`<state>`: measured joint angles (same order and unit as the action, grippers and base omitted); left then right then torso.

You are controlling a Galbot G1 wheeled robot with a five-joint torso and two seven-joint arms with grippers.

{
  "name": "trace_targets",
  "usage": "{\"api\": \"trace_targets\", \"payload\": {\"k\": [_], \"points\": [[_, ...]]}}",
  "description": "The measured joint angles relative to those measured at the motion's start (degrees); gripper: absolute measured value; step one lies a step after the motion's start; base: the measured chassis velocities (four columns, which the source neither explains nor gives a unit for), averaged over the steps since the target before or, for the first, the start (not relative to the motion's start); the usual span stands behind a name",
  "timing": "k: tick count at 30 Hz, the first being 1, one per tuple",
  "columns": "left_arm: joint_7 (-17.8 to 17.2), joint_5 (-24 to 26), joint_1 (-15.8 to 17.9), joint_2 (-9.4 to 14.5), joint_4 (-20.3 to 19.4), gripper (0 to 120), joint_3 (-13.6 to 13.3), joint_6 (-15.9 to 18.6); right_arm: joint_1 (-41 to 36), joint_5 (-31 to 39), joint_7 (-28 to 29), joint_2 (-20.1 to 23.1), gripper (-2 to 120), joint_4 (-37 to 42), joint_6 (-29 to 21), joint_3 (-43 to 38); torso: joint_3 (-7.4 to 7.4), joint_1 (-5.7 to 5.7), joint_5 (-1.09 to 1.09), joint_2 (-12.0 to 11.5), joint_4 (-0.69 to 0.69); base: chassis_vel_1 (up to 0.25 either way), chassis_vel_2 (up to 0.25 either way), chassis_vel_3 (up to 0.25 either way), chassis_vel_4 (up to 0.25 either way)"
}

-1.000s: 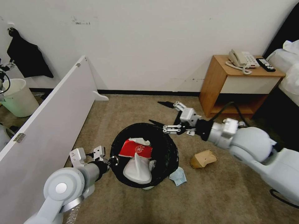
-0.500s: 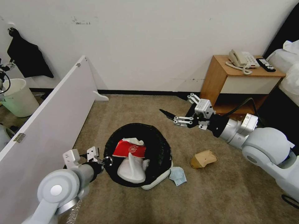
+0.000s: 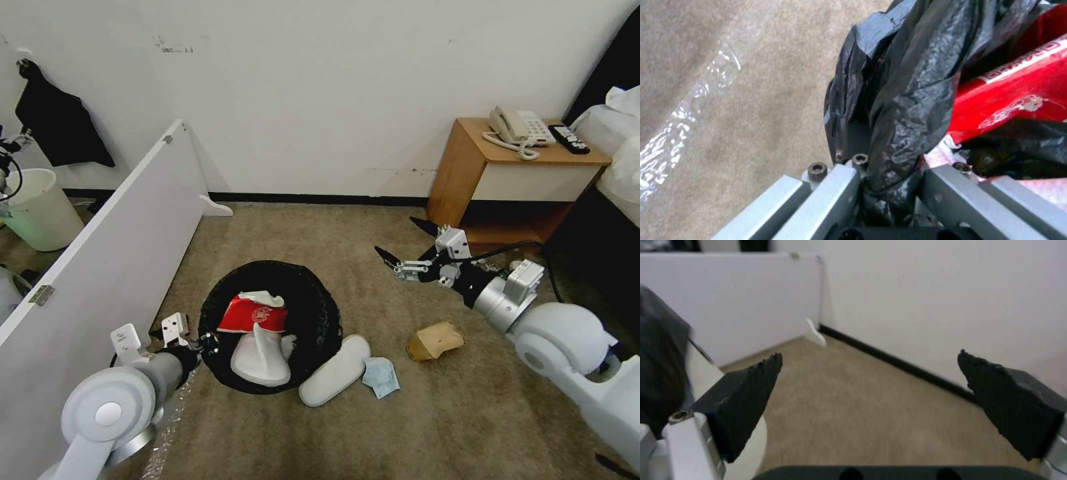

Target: Pick up the trash bin, then pick up the garbage from the floor and place it into the trash bin.

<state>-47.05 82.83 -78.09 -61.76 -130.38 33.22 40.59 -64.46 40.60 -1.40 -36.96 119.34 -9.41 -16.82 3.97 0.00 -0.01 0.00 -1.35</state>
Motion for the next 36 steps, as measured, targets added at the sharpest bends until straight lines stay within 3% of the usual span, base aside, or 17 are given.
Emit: {"api": "trace_targets", "payload": {"k": [6, 12, 14, 18, 23, 25, 26, 27, 30, 32, 36], "points": [[0.0, -0.1, 0.2, 0.0, 0.0, 0, -0.3, -0.1, -1.6, -0.9, 2.2, -2.2, 100, -1.8, -2.1, 0.6, 0.0, 0.0, -0.01, 0.0, 0.0, 0.0, 0.0, 0.0, 0.0], [1.1, -1.3, 0.9, -0.2, 0.8, 0, -0.8, -0.1, 2.7, 1.9, 8.7, -6.0, 100, -5.2, -10.1, 7.3, 0.01, 0.0, 0.01, 0.0, 0.0, 0.0, 0.0, 0.0, 0.0], [2.2, -1.7, 1.7, -0.1, 1.5, 0, -0.6, 0.1, 7.1, 7.6, 12.2, -6.4, 100, -6.5, -14.6, 12.4, 0.01, 0.0, 0.0, 0.0, 0.03, 0.0, 0.0, 0.0, 0.0], [3.9, -3.3, 3.2, 0.3, 3.1, 0, -0.7, 0.3, 11.5, 15.0, 15.0, -7.5, 100, -8.6, -17.9, 17.5, 0.01, 0.0, -0.01, 0.0, 0.01, 0.0, 0.0, 0.0, 0.0], [4.6, -4.0, 3.9, 0.5, 3.5, 0, -0.7, 0.5, 12.9, 21.0, 17.8, -8.8, 100, -9.6, -19.6, 19.6, 0.01, 0.0, -0.01, 0.0, 0.0, 0.0, 0.0, 0.0, 0.0], [5.0, -4.2, 4.0, 0.7, 3.8, 0, -0.5, 0.5, 14.2, 28.7, 21.6, -10.1, 100, -10.4, -21.8, 21.4, 0.01, 0.0, 0.0, 0.0, 0.0, 0.0, 0.0, 0.0, 0.0], [5.0, -4.2, 4.0, 0.7, 3.8, 0, -0.5, 0.5, 14.2, 28.7, 21.6, -10.1, 100, -10.4, -21.8, 21.4, 0.01, 0.0, 0.0, 0.0, 0.0, 0.0, 0.0, 0.0, 0.0], [5.3, -4.7, 4.0, 0.9, 4.2, 0, -0.3, 0.6, 14.9, 34.3, 24.8, -10.8, 100, -10.6, -23.1, 22.3, 0.01, 0.0, 0.0, 0.0, 0.01, 0.0, 0.0, 0.0, 0.0], [5.5, -5.1, 4.1, 0.8, 4.4, 0, -0.3, 0.6, 15.6, 39.9, 28.7, -11.9, 100, -10.8, -24.2, 22.8, 0.01, 0.0, 0.0, 0.0, 0.01, 0.0, 0.0, 0.0, 0.0], [5.6, -5.7, 4.1, 0.7, 4.5, 0, -0.4, 0.6, 16.7, 47.6, 34.1, -14.0, 100, -11.6, -24.8, 22.8, 0.01, 0.0, 0.0, 0.0, 0.01, 0.0, 0.0, 0.0, 0.0], [5.6, -5.7, 4.0, 0.6, 4.4, 0, -0.4, 0.6, 17.4, 52.6, 38.3, -15.9, 100, -12.4, -24.9, 22.8, 0.01, 0.0, -0.01, 0.0, 0.01, 0.0, 0.0, 0.0, 0.0]]}}
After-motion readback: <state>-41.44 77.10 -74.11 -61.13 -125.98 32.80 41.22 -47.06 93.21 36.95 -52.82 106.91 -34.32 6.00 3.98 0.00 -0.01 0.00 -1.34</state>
